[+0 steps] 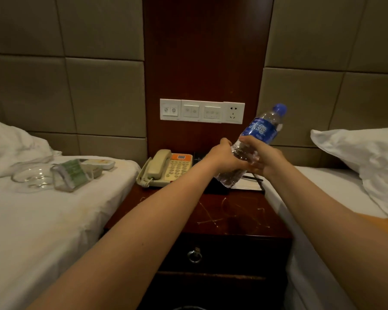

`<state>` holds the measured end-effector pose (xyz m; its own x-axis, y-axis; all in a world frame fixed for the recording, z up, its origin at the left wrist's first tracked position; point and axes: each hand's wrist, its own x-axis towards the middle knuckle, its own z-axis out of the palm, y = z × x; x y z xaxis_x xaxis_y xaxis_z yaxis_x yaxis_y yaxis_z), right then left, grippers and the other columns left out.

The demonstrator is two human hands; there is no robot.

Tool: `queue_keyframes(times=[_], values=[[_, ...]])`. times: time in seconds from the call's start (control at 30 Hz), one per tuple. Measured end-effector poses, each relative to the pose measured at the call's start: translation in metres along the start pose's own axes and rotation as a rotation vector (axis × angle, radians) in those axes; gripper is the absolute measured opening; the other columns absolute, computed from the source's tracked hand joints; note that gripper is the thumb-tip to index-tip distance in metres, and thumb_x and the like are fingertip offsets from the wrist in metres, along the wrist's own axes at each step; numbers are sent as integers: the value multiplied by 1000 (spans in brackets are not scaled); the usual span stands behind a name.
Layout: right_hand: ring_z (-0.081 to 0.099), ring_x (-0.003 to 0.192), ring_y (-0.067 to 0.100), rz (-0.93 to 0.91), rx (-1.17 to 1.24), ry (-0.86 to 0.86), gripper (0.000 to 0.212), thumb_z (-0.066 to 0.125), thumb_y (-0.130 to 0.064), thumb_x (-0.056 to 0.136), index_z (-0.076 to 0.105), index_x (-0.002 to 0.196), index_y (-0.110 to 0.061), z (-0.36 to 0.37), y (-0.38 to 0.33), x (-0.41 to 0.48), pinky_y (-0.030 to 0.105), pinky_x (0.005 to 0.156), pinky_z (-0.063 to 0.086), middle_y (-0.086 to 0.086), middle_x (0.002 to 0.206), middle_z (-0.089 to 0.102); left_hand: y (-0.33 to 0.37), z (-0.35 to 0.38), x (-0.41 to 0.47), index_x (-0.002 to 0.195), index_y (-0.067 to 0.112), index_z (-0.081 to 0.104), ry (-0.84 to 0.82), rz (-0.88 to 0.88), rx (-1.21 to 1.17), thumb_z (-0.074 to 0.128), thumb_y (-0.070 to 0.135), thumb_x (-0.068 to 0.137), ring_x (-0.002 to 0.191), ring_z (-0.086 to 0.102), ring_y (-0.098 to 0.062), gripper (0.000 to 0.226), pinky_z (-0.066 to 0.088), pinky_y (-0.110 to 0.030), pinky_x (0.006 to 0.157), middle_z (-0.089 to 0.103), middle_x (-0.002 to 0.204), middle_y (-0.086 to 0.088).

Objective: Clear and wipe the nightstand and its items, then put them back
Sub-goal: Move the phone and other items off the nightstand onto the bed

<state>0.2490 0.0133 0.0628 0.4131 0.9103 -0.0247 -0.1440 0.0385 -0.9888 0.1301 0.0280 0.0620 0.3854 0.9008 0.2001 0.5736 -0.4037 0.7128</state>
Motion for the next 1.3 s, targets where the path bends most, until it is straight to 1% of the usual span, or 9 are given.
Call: queue_keyframes(times=[0.2, 0.37, 0.5, 0.63, 0.7, 0.83, 1.0, 1.17, 1.3], values=[[69, 86, 22, 47, 23, -167, 92, 88, -37, 47, 48, 126, -10, 51, 3, -23, 29, 60, 54, 8, 107, 68, -27, -53, -28, 103, 15, 58, 32, -25, 74, 75, 41, 72, 84, 58, -12, 44, 43, -22, 63, 59, 91, 2], [67, 85, 22, 84, 36, -255, 71, 82, -32, 64, 49, 123, -9, 103, 13, -49, 31, 61, 53, 10, 102, 67, -62, -95, -48, 90, 14, 64, 117, -99, 154, 75, 43, 68, 70, 57, -11, 38, 41, -23, 57, 62, 81, 1], [63, 75, 19, 161, 35, -367, 51, 75, -31, 75, 51, 114, -8, 146, 21, -71, 30, 59, 51, 8, 89, 64, -90, -129, -70, 93, 13, 66, 221, -173, 233, 76, 50, 64, 77, 62, -16, 48, 50, -32, 68, 65, 84, -1], [59, 72, 19, 315, 102, -503, 40, 71, -32, 79, 54, 100, -3, 188, 24, -89, 32, 92, 51, 10, 83, 60, -112, -165, -96, 78, 14, 61, 289, -246, 381, 75, 57, 61, 64, 53, -15, 48, 38, -25, 54, 60, 74, -1], [59, 69, 21, 354, 119, -547, 46, 71, -33, 79, 55, 108, -2, 213, 26, -97, 30, 97, 48, 12, 86, 59, -121, -182, -111, 66, 15, 52, 328, -294, 445, 76, 59, 60, 62, 52, -16, 51, 36, -27, 49, 56, 69, -2], [60, 76, 27, 412, 184, -624, 53, 65, -38, 81, 53, 119, -4, 260, 36, -114, 36, 85, 51, 17, 98, 60, -143, -217, -141, 72, 12, 59, 398, -400, 534, 77, 61, 55, 92, 64, -26, 55, 51, -36, 69, 65, 87, -14], [61, 103, 28, 494, 287, -752, 55, 58, -43, 85, 51, 123, -4, 314, 50, -144, 37, 82, 49, 16, 120, 59, -170, -262, -175, 86, 12, 61, 455, -508, 573, 75, 61, 60, 64, 52, -14, 57, 39, -25, 54, 52, 67, 1], [60, 83, 25, 544, 356, -857, 47, 55, -40, 88, 53, 118, -5, 365, 63, -177, 35, 70, 50, 14, 105, 61, -207, -299, -208, 101, 14, 60, 506, -607, 612, 74, 59, 63, 68, 53, -14, 60, 39, -25, 58, 57, 77, -1], [61, 90, 28, 620, 386, -922, 49, 55, -39, 88, 51, 117, 0, 398, 78, -197, 37, 75, 52, 17, 99, 62, -232, -324, -234, 117, 14, 57, 529, -706, 596, 74, 56, 66, 83, 57, -17, 68, 43, -27, 68, 58, 92, -3]])
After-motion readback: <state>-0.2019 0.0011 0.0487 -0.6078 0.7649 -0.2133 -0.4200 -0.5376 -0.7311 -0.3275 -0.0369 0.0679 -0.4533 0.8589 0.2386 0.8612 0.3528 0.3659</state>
